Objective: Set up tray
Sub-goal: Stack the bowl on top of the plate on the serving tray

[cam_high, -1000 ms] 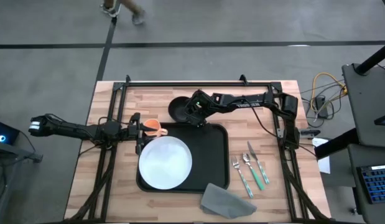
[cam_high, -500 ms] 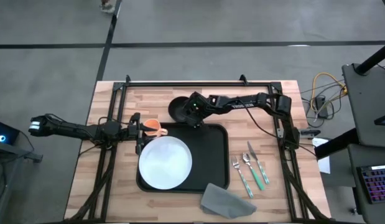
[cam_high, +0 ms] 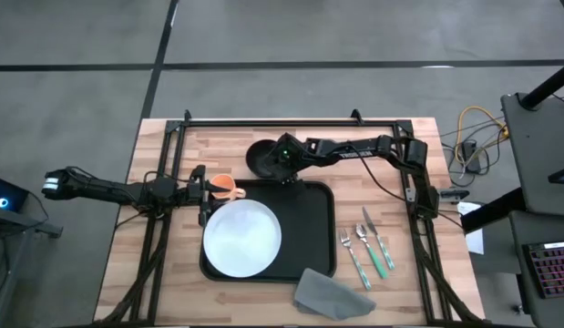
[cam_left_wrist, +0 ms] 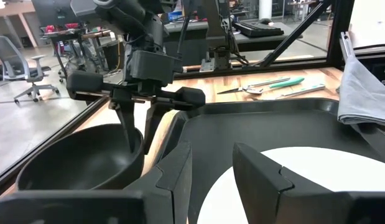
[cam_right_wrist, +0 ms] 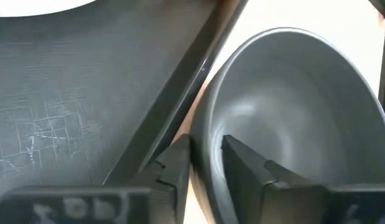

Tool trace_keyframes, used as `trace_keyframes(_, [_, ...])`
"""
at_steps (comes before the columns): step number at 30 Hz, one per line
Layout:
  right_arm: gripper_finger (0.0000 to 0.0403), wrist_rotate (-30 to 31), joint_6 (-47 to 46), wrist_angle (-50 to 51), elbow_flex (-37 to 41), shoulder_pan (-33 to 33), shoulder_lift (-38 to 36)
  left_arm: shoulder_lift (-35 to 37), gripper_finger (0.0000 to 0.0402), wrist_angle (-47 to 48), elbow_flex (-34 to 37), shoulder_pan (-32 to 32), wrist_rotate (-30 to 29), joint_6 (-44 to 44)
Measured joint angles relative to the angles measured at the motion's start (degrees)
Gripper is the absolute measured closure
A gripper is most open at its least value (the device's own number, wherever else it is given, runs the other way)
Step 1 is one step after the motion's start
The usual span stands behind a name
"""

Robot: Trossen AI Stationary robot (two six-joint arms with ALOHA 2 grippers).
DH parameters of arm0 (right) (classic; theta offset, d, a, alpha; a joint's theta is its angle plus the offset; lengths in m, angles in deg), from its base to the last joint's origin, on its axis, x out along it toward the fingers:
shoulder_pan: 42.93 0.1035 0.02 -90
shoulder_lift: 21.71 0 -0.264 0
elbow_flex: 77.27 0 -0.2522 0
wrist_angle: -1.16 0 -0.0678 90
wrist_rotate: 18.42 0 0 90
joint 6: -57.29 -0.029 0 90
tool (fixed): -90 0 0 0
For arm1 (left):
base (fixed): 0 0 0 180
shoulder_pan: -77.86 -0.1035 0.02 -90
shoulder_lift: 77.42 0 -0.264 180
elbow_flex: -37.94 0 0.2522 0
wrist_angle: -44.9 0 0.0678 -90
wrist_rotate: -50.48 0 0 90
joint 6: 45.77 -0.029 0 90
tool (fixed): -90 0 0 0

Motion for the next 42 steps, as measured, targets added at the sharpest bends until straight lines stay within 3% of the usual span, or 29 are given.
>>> trace_keyframes(4, [0.0379, 0.0, -0.1, 0.1, -0.3, 0.0, 0.0, 0.0, 0.0303, 0.0, 0.0, 0.0, 0.0, 0.0])
trace_keyframes(7, [0.0392, 0.0, -0.3, -0.1, -0.7, 0.0, 0.0, 0.0, 0.0303, 0.0, 0.0, 0.0, 0.0, 0.0])
trace_keyframes(33, [0.0394, 0.3, -1.8, 1.1, -0.8, 1.7, -2.8, 0.0, 0.0303, 0.0, 0.0, 0.0, 0.0, 0.0])
trace_keyframes(42, [0.0394, 5.8, -3.5, 7.8, -0.8, 6.3, -8.2, 0.0, 0.0303, 0.0, 0.0, 0.0, 0.0, 0.0])
